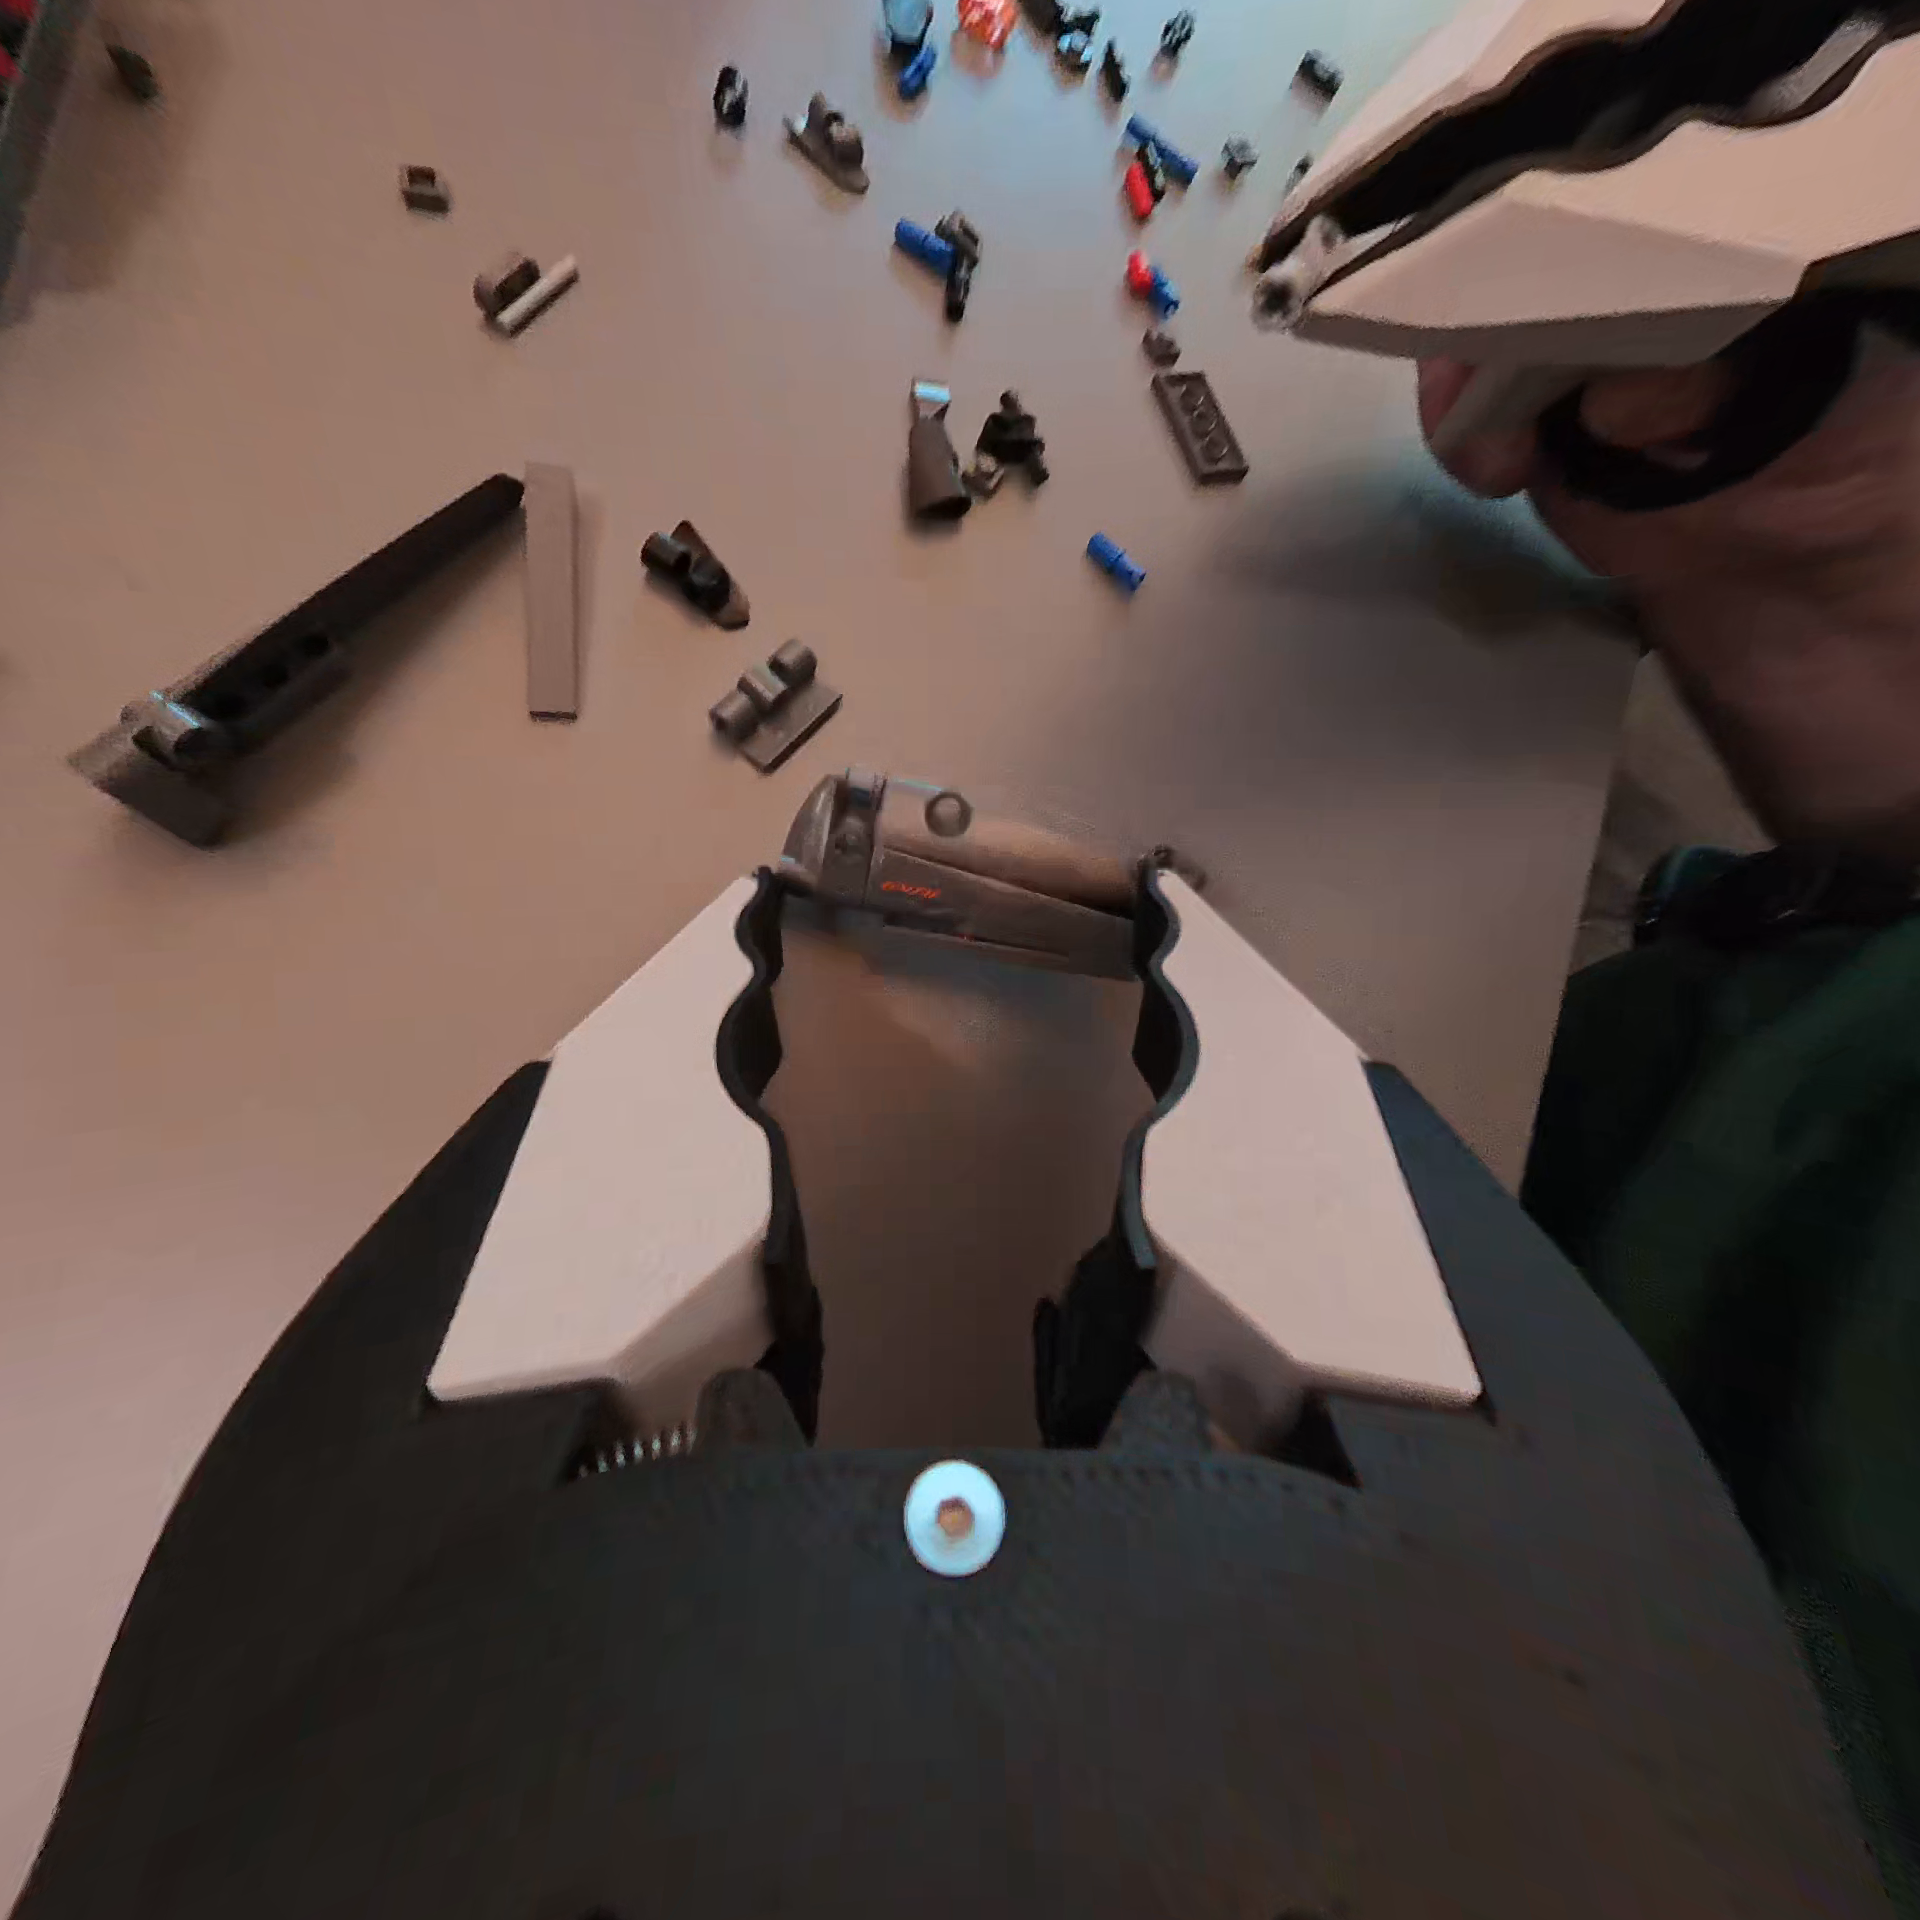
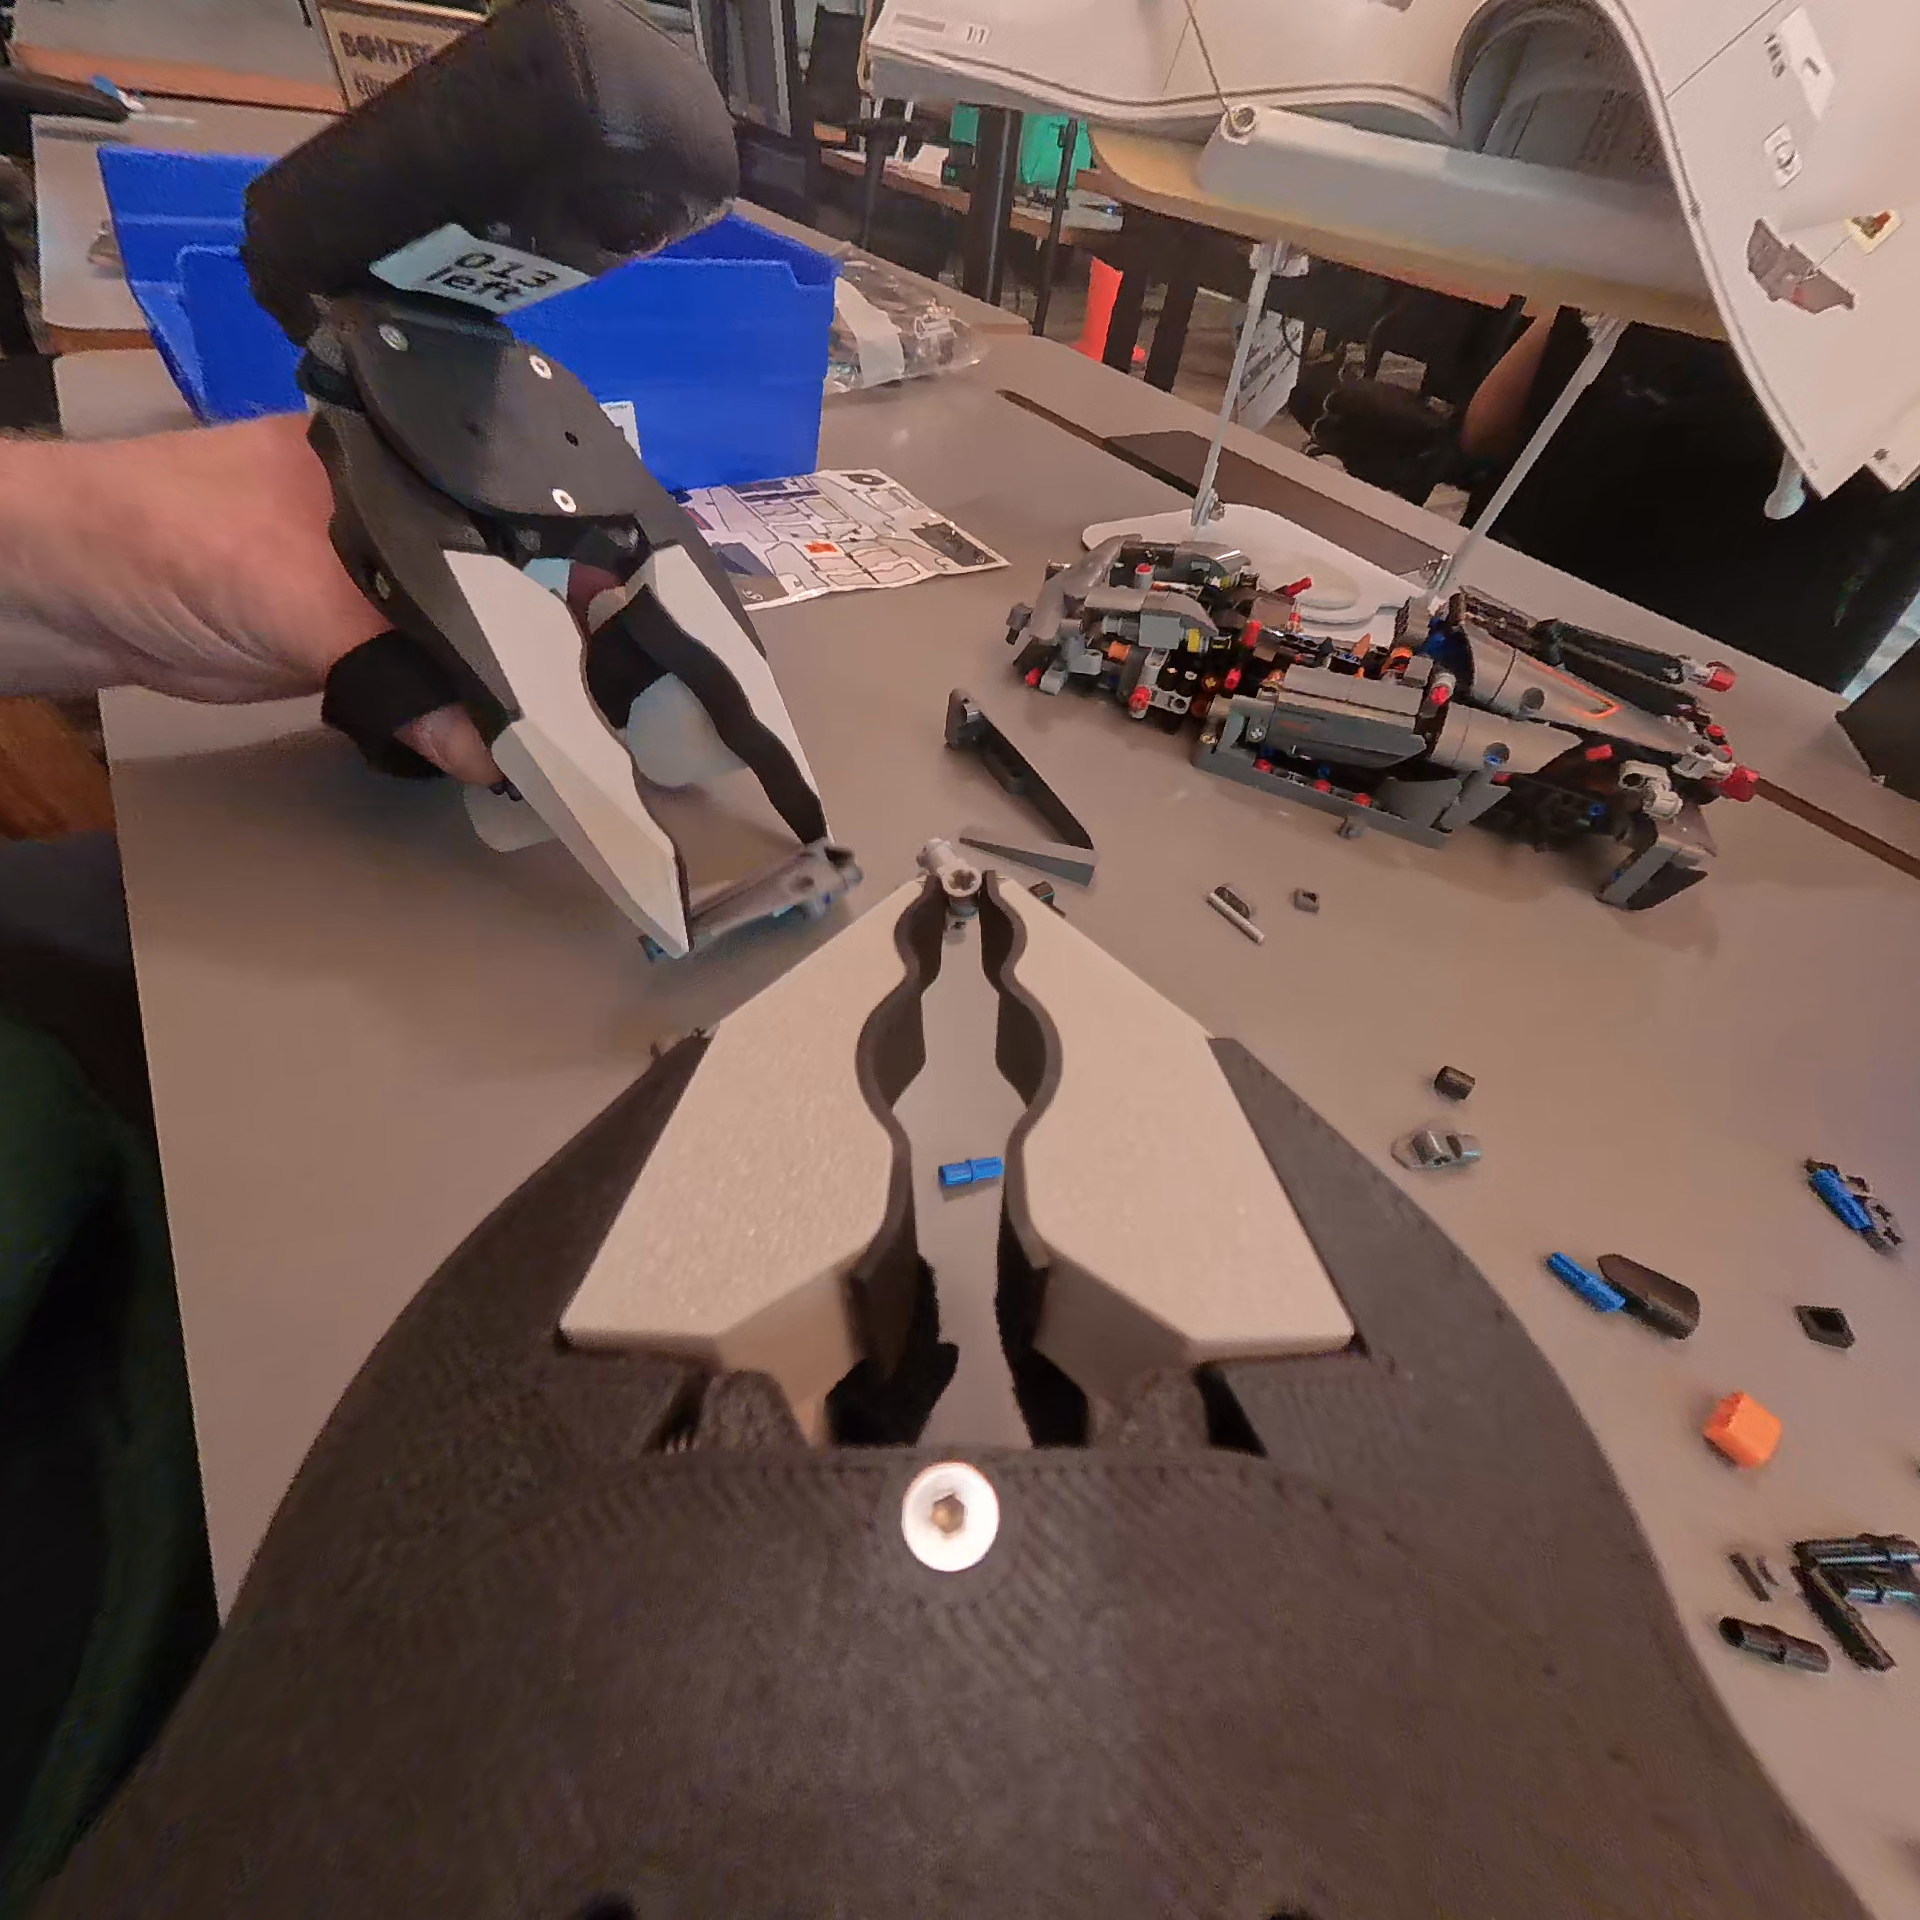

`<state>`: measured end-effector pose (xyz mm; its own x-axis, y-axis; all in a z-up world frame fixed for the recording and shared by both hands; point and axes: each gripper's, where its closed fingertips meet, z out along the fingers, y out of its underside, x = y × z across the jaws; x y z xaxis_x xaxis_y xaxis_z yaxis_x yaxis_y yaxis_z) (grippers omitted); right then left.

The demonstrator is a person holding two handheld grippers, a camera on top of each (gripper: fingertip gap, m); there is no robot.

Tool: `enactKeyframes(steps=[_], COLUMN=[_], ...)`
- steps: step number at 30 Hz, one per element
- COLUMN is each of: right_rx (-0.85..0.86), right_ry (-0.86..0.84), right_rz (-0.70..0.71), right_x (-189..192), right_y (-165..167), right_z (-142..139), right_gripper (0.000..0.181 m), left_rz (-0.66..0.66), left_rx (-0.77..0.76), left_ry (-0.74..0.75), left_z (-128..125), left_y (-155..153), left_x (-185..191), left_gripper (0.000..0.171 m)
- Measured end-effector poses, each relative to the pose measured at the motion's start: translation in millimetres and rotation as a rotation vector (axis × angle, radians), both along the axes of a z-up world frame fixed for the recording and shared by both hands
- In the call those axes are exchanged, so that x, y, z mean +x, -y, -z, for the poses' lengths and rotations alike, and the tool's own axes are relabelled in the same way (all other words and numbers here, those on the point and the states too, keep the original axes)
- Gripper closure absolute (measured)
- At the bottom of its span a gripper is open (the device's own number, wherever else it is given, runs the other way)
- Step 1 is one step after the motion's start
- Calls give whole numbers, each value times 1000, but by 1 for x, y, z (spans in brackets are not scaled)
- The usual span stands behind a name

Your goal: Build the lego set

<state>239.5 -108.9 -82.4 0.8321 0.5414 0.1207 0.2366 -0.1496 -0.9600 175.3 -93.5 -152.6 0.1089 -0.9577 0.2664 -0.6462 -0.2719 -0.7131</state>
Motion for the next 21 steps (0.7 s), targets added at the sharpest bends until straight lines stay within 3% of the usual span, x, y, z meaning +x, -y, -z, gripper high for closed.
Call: enactKeyframes(steps=[3, 9, 12, 15, 18, 21], right_rx=[-6, -3, 2, 2, 4, 12], right_ry=[4, -9, -15, -22, -31, -33], right_rz=[-4, -6, -11, -16, -15, -5], right_x=[-1, 1, 1, 1, 2, 4], right_y=[0, -1, 0, 1, 1, 0], right_z=[4, 4, 3, 3, 2, 1], right_gripper=[177, 177, 177, 177, 177, 177], left_rz=[11, 31, 71, 201, 253, 184], left_rx=[34, 209, 241, 267, 273, 240], left_ry=[-33, -243, -229, -211, -326, -466], left_z=[1, 5, -7, -21, -17, -4], left_y=[-3, -22, -25, -18, -19, -20], left_x=[-7, -31, -30, -17, -7, -7], left_gripper=[105, 98, 98, 98, 92, 90])
